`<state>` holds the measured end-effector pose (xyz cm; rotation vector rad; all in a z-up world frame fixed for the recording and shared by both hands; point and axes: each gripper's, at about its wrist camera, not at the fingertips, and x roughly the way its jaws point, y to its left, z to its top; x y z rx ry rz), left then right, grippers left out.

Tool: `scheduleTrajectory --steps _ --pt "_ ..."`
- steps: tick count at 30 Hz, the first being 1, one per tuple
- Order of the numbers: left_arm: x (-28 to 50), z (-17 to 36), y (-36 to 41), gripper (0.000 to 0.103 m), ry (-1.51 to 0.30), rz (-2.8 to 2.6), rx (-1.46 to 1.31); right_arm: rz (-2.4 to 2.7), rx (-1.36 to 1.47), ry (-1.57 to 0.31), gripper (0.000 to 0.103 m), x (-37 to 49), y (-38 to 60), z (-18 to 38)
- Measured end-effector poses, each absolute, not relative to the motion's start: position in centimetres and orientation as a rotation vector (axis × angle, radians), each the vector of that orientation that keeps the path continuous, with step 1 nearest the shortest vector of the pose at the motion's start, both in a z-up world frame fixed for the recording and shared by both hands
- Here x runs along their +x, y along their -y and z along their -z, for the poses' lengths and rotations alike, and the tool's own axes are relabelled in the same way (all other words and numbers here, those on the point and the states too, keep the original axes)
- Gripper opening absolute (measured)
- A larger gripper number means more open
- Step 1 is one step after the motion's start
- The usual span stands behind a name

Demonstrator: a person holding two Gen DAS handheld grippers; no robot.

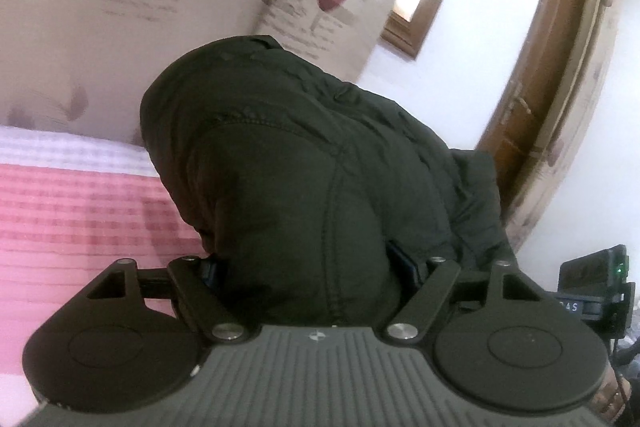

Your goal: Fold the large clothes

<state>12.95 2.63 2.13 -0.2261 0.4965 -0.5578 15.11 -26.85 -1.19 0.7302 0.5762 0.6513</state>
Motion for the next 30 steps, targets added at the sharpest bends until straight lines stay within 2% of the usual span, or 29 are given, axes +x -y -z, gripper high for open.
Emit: scheduleTrajectory --steps 14,30 --pt "5.9 -3.7 -11.0 0.075 -0.463 0.447 -0.227 -0.766 0.717 -0.595 0.041 12.4 18.4 -1.2" --pt "3.4 -3.1 -13.3 0.075 -0.48 0.415 -0.22 -0.789 0.709 -0.631 0.041 10.9 16.1 -1.1"
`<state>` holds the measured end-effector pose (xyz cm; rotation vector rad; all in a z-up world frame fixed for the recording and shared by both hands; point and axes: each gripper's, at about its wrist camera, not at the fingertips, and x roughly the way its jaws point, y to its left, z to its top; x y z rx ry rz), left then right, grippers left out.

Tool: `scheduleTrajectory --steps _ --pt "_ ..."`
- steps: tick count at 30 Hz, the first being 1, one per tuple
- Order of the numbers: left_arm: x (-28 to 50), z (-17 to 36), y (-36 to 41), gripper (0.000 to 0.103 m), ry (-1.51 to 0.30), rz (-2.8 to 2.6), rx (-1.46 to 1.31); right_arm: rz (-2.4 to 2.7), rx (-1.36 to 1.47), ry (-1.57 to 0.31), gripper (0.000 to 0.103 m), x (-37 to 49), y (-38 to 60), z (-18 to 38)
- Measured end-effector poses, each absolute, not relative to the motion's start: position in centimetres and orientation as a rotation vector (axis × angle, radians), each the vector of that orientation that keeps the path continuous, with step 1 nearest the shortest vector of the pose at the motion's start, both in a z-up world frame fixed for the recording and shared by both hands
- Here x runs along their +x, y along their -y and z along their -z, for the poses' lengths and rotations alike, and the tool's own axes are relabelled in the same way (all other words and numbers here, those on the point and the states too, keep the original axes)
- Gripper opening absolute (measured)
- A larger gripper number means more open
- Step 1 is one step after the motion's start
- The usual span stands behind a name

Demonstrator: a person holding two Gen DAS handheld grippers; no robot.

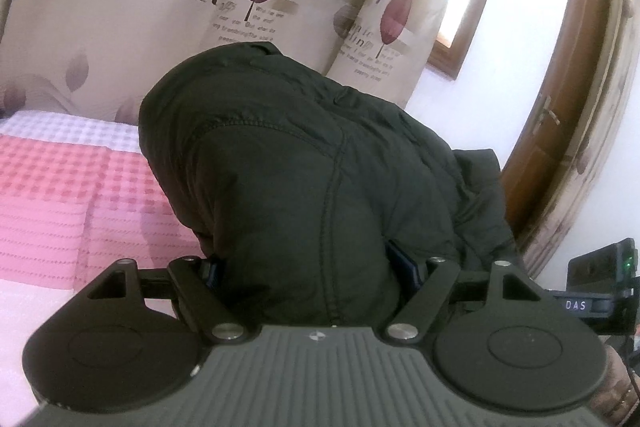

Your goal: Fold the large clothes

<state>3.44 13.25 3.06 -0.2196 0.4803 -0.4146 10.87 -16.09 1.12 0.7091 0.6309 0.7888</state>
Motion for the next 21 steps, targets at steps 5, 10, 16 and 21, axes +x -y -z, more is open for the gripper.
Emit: scheduleTrajectory --steps 5,10,16,21 --pt "3.8 -1.9 -13.4 0.075 -0.498 0.399 -0.216 -0.779 0.714 -0.66 0.041 11.6 15.6 -0.5" --pt "4.4 -0.4 -13.7 0.075 -0.52 0.381 -0.217 -0.769 0.716 -0.691 0.041 12.1 15.3 0.8" --pt "4.9 0.9 -14.7 0.078 -0.535 0.36 -0.232 -0.762 0.706 -0.708 0.041 12.5 15.1 2.1" --pt "4.5 2.3 -15.3 0.092 -0.53 0.319 -0.216 -0.751 0.666 -0.721 0.046 12.4 14.8 3.4"
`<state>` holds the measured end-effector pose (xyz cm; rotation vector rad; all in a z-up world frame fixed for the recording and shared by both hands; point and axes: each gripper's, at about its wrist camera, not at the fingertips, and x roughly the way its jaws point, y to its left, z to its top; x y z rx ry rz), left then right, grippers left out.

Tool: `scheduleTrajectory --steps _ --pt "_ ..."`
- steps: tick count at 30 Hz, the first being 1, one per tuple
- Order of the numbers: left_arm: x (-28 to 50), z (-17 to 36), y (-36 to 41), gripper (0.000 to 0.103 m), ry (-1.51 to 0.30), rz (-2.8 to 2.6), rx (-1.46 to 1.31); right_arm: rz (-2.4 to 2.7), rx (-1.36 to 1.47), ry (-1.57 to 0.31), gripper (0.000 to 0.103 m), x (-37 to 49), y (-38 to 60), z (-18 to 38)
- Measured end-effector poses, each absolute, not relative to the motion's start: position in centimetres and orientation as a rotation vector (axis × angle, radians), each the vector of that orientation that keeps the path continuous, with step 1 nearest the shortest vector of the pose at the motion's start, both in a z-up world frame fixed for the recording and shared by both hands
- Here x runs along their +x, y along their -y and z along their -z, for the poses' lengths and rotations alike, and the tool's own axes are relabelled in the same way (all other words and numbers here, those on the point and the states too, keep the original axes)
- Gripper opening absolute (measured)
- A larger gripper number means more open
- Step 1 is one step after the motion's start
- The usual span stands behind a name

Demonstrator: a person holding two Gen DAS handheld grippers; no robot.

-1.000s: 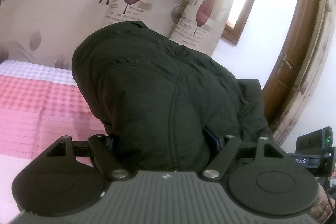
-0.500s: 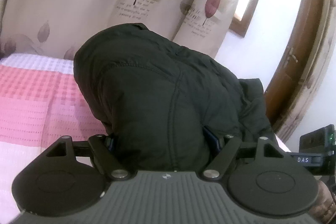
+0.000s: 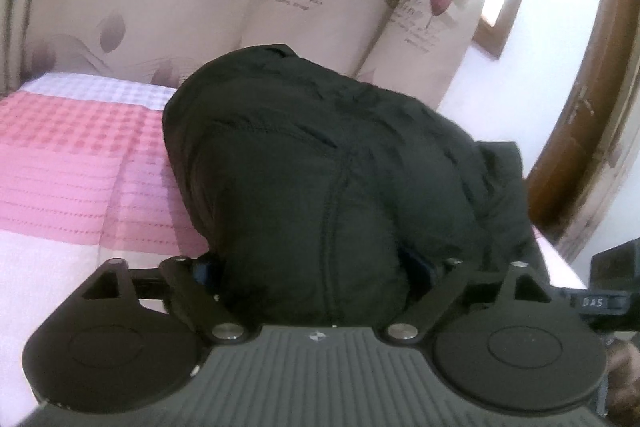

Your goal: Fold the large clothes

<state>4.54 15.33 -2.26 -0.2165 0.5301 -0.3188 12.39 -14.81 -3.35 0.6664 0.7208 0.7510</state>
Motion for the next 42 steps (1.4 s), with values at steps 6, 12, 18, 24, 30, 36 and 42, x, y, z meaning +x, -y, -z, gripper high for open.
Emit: scheduleTrajectory --steps 6,12,18,24,30,36,42 --pt "3.8 3.8 -15.5 0.103 -0.499 0.283 -0.219 -0.729 0.63 -0.729 0.065 12.2 14.5 5.1" --pt "2.5 4.2 -15.3 0.103 -0.437 0.24 -0.222 -0.688 0.588 -0.716 0.074 11.5 14.3 5.5" --pt "-0.1 2.7 -14.3 0.103 -0.361 0.11 -0.136 -0.631 0.552 -0.656 0.077 9.6 14.7 4.1" --pt "-3.2 0.5 -13.9 0.103 -0.289 -0.043 -0.101 -0.518 0.392 -0.491 0.082 4.0 14.1 -0.2" --pt "-7.0 -2.1 -12.6 0.103 -0.168 -0.116 -0.044 -0.398 0.283 -0.31 0.097 -1.9 14.2 -4.1" --pt "-8.6 -4.3 -11.7 0.103 -0.189 -0.166 -0.055 -0.416 0.266 -0.18 0.1 -6.0 14.2 -7.3" --pt "-10.4 -5.6 -10.3 0.103 -0.135 -0.211 0.013 -0.478 0.282 -0.153 0.101 -7.6 13.1 -8.5"
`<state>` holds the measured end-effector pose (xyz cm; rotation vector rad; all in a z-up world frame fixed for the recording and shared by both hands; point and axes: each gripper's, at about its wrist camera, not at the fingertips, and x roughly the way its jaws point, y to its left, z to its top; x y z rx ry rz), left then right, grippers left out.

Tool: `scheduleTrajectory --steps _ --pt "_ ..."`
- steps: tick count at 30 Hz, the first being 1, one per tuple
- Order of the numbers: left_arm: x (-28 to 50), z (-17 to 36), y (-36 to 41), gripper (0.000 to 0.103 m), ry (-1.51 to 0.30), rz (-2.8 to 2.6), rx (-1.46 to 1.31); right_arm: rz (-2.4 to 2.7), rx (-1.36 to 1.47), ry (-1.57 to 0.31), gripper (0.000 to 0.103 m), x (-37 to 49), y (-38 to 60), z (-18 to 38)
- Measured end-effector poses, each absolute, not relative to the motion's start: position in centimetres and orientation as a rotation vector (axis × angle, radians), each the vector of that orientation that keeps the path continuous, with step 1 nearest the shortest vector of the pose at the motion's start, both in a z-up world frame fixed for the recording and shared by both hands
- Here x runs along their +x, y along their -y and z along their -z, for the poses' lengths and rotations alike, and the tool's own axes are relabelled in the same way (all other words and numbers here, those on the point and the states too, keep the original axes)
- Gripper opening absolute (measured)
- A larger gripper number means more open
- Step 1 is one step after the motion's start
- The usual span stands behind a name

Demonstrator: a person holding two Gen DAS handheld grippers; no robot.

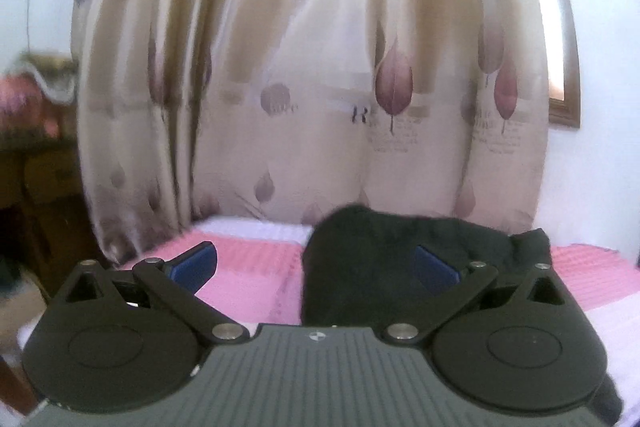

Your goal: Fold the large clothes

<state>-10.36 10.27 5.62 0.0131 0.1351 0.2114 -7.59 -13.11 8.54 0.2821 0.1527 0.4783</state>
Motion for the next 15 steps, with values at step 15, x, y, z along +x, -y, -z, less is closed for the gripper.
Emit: scheduleTrajectory --steps 15 --pt "-16.3 -9.5 -5.7 0.103 0.141 -0.107 0.186 -0.505 0.313 -0.184 0.102 -8.8 12.7 -8.4"
